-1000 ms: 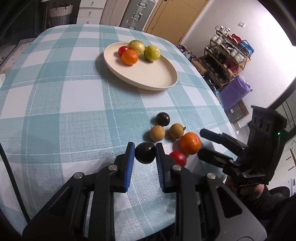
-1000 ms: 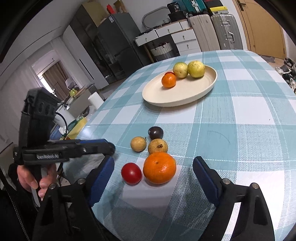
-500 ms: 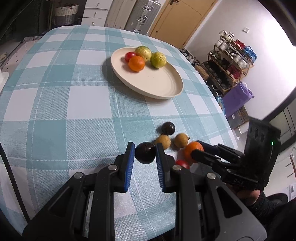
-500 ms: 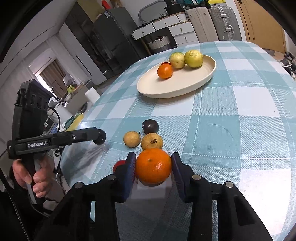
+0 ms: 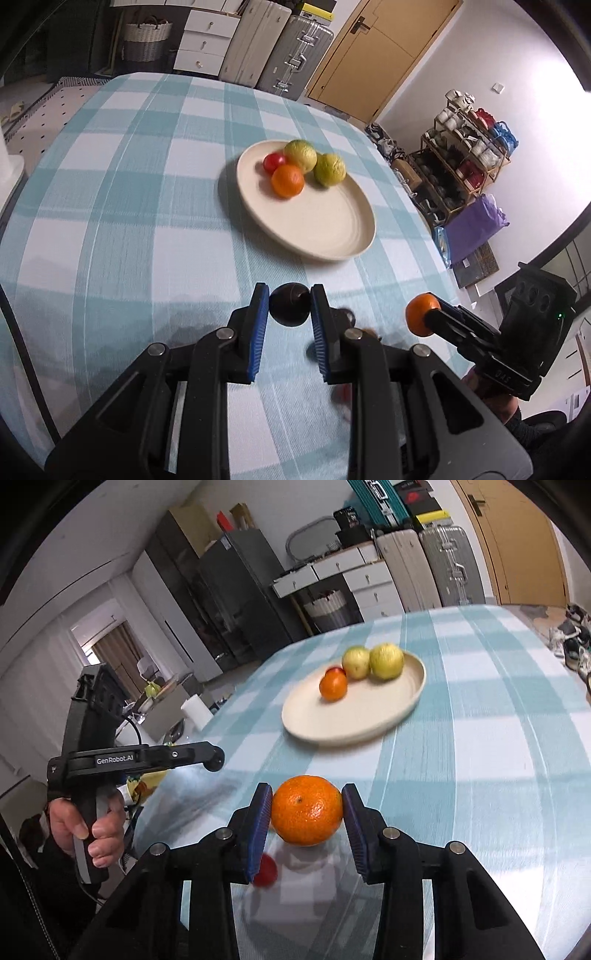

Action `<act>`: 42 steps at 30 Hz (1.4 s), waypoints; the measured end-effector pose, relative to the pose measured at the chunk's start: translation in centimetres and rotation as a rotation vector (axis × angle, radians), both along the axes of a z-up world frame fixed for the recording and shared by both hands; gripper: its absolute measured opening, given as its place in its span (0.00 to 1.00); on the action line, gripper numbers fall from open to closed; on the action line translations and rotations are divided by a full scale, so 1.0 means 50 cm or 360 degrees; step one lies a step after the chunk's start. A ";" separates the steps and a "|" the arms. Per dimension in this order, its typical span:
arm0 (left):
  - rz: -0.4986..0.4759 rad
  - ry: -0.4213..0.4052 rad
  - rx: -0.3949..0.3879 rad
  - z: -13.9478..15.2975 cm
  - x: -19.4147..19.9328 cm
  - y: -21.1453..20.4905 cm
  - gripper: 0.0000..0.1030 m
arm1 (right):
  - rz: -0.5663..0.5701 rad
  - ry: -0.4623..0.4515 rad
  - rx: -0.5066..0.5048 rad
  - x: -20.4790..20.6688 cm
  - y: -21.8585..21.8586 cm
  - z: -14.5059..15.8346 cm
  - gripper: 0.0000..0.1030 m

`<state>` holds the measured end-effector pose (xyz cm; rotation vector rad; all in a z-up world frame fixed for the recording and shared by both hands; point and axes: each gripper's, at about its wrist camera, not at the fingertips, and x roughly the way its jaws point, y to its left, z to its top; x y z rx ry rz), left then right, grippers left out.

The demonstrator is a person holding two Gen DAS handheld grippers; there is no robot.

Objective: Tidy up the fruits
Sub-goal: 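Carry the held plum and mandarin over the cream plate, then lower the plum and mandarin onto the plate and open both tools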

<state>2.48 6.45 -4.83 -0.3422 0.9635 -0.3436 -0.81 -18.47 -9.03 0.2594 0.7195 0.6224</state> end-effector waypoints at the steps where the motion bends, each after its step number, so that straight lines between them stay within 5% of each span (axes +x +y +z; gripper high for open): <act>1: 0.0001 -0.0006 -0.0003 0.003 0.010 -0.002 0.19 | 0.0003 -0.0007 0.0007 0.007 0.000 0.004 0.38; 26: -0.0153 0.0020 -0.0065 -0.011 0.311 -0.132 0.19 | -0.0034 -0.0034 -0.0043 0.246 0.016 0.007 0.38; 42: -0.0204 0.0102 -0.0071 -0.060 0.420 -0.186 0.19 | -0.0061 -0.0032 -0.0160 0.350 0.036 -0.014 0.39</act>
